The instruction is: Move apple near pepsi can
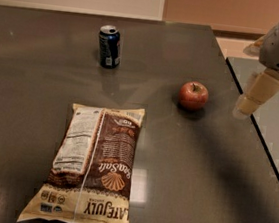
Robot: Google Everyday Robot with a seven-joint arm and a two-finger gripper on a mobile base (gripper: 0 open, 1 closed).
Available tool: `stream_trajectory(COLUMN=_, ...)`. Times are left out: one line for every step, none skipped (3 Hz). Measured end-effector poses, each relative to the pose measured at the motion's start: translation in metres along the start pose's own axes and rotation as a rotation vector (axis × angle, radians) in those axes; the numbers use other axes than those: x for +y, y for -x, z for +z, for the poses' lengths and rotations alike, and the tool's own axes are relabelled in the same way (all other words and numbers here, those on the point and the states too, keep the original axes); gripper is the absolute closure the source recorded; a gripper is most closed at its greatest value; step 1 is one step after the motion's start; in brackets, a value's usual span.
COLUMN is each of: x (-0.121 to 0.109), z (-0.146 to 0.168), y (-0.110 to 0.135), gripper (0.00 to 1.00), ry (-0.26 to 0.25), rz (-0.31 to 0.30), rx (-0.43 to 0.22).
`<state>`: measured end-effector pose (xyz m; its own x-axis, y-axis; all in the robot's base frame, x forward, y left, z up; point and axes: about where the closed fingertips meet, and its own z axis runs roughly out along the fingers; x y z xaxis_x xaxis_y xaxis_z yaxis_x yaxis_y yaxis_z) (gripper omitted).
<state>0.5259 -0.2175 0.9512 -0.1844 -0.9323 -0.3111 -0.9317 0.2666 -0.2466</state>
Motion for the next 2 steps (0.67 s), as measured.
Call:
stream_trajectory(x=-0.021, z=0.02, y=0.002, gripper=0.0, ry=-0.009, rz=0.029, rx=-0.019)
stream_trajectory(x=-0.038, z=0.043, y=0.0, gripper=0.0, ry=-0.01, rz=0.063, rx=-0.028)
